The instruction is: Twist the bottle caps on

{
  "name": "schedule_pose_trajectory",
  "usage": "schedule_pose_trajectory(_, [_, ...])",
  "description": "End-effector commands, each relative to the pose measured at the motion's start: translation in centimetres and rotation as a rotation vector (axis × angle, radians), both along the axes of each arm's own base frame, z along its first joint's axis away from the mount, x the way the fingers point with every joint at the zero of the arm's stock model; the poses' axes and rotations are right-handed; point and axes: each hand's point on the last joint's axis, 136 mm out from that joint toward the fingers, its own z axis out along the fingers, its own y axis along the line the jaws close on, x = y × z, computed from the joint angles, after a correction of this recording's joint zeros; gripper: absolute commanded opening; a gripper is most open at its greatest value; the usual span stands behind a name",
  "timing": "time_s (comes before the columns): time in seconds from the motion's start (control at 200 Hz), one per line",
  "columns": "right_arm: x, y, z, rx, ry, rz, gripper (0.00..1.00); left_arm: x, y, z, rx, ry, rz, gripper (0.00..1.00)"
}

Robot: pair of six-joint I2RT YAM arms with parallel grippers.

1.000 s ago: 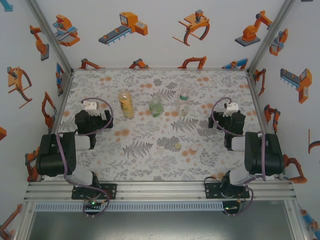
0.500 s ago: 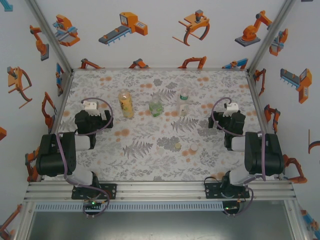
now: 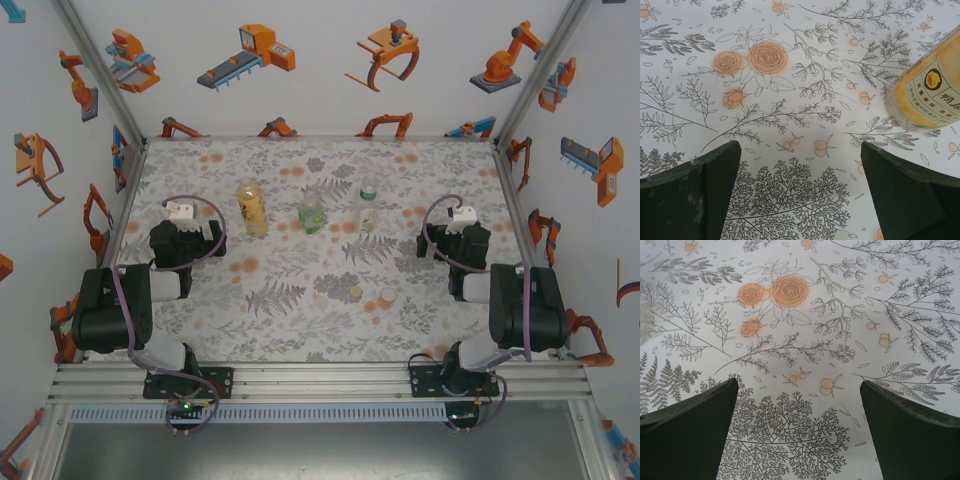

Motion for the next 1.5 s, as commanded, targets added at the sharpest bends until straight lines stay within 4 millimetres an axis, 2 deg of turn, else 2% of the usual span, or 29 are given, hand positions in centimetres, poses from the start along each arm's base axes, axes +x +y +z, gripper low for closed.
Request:
schedule_pose_trajectory(0.0, [0.7,0.1,1.5,-0.009,-0.042,0.02,0.99,0.0,0.0,0.6,0.007,-0.031,-0.009,0.97])
schedule_pose_trajectory(0.17, [0.5,-0.5,3.1,-0.007,-0.046,-0.019,0.99,-0.2,0.4,1.8,0.015,-0.04,0.02,0.97])
schedule_pose_trajectory(0.29, [0.3,-0.3,4.3,-0.01,-0.038,-0.01,0.94,-0.5,1.2,3.2,0.029,-0.039,0.085,0.97])
schedule_pose_trajectory(0.506, [0.1,0.7,7.8,0.071,-0.026,-0.007,0.88,-1.5,0.8,7.3,0.107,-0.035,0.183,0.97])
schedule_pose_trajectory(0.721, [-1.1,4.0,10.3,0.118,-0.035,0.042,0.82,-3.4,1.1,11.5,-0.018,0.006,0.258,0.97])
schedule_pose_trajectory(0.891, [-2.1,7.7,11.2,0.101,-0.038,0.106,0.8,-5.9,1.4,14.5,-0.153,0.089,0.315,0.97])
schedule_pose_trajectory(1.021, [-2.2,10.7,11.4,0.115,-0.027,0.175,0.79,-7.4,0.6,17.8,-0.2,0.104,0.258,0.97])
schedule_pose_trajectory(1.142, [-1.9,13.1,11.5,0.105,-0.031,0.215,0.79,-8.4,0.0,20.3,-0.165,0.08,0.189,0.97])
schedule_pose_trajectory(1.212, [-1.5,14.3,11.5,0.104,-0.037,0.23,0.79,-8.7,-0.3,20.6,-0.116,0.069,0.153,0.97])
schedule_pose_trajectory(1.282, [-1.0,15.3,11.6,0.112,-0.044,0.238,0.79,-8.7,0.2,19.8,-0.071,0.07,0.159,0.97])
schedule_pose_trajectory(1.382, [-0.2,16.3,11.8,0.121,-0.065,0.233,0.79,-8.9,0.9,18.8,-0.087,0.107,0.177,0.97])
schedule_pose_trajectory(1.497, [0.8,17.2,12.1,0.161,-0.108,0.222,0.79,-9.1,1.9,19.1,-0.101,0.091,0.208,0.97])
